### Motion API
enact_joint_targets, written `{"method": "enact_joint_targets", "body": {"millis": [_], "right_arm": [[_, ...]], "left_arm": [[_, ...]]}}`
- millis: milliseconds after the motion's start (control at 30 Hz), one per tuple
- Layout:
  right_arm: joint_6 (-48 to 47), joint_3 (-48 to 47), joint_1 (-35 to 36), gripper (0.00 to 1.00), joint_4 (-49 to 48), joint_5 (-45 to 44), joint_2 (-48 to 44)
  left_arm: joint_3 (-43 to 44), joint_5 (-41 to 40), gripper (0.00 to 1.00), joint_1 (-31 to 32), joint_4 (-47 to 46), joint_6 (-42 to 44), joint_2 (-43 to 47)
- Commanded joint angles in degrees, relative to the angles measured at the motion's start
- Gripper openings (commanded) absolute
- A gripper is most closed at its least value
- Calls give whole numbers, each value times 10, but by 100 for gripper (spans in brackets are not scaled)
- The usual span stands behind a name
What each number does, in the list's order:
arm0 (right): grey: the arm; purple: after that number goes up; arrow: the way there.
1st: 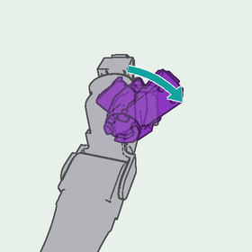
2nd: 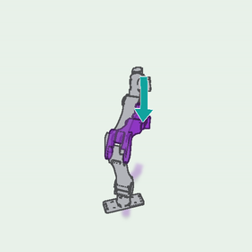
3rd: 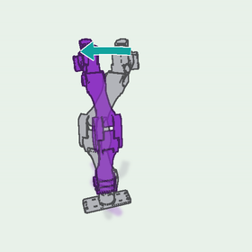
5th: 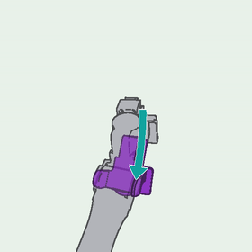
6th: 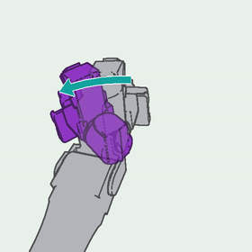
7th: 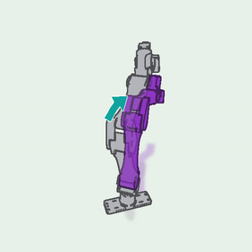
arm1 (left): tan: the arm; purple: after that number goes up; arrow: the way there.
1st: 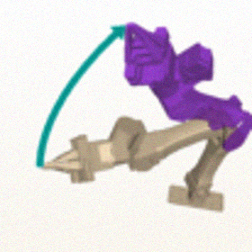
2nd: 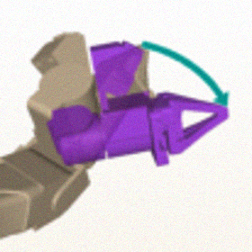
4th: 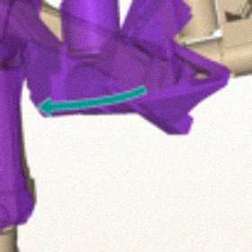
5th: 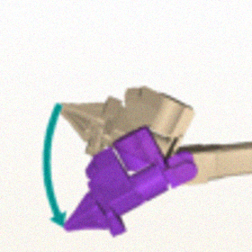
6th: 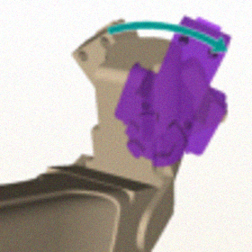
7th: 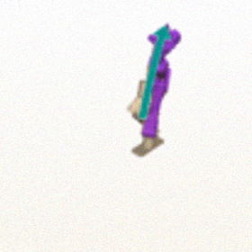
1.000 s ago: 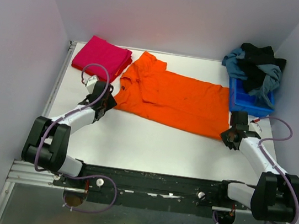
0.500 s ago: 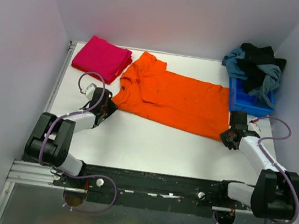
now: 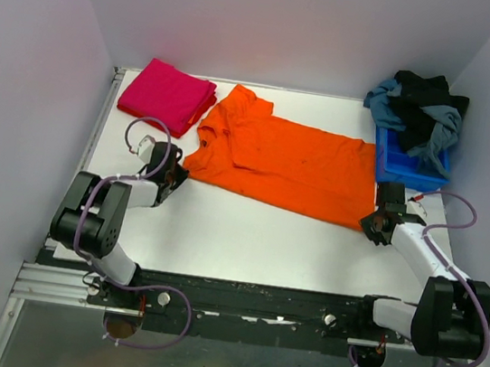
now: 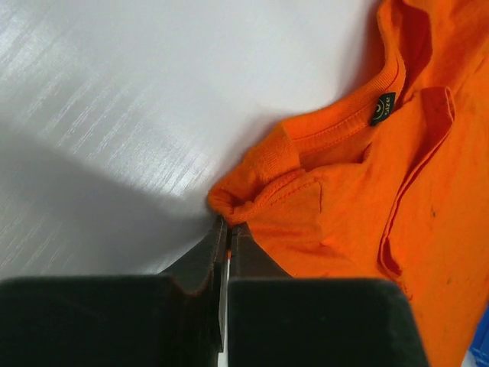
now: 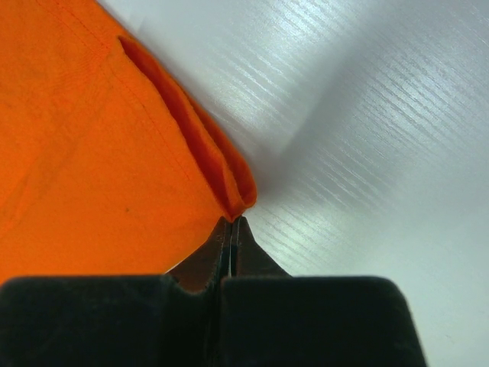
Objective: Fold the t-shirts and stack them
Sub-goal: Fold the flattened tshirt in 1/3 of the way
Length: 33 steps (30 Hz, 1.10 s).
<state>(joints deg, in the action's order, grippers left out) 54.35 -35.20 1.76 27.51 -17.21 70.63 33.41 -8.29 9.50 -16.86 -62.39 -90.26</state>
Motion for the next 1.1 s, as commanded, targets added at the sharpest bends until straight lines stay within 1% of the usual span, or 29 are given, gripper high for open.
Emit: {"method": "enact_joint_targets", "body": {"millis": [0,67,100,267,400,567,633,733,800,900,967,1067], "right_arm": [[-3,-11,-4,1,7,2,-1],[-5,-14,-4,1,13,0,-1],[-6,-14,-5,1,14,-3,-4],[-11,-15,-5,1,35,-19,-15],[-11,-19,-5,1,58,-10,-21],[-11,-15,-5,1,56,-3,-29],[-12,-32,-4,1,62,3,-24],[-14,-79,-4,1,88,6,-30],[-17,-131,-7,1,112,-2,-51],[-22,-173,-9,1,134,-21,-98],[-26,-175,-10,1,141,-32,-137],[-32,-143,-10,1,142,-22,-171]], "left_arm": [[10,7,0,-9,-33,5,-24],[10,7,0,-12,-27,10,-17],[10,-7,0,-13,-16,15,-5],[5,-55,0,-19,59,55,63],[-3,-54,0,-33,108,71,110],[-22,-51,0,-34,111,79,167],[-6,-42,0,-34,119,84,170],[49,-37,0,-34,155,86,171],[87,-36,0,-34,180,90,187],[135,-38,0,-34,220,100,219],[142,-42,0,-34,241,103,248],[106,-45,0,-35,261,90,281]]}}
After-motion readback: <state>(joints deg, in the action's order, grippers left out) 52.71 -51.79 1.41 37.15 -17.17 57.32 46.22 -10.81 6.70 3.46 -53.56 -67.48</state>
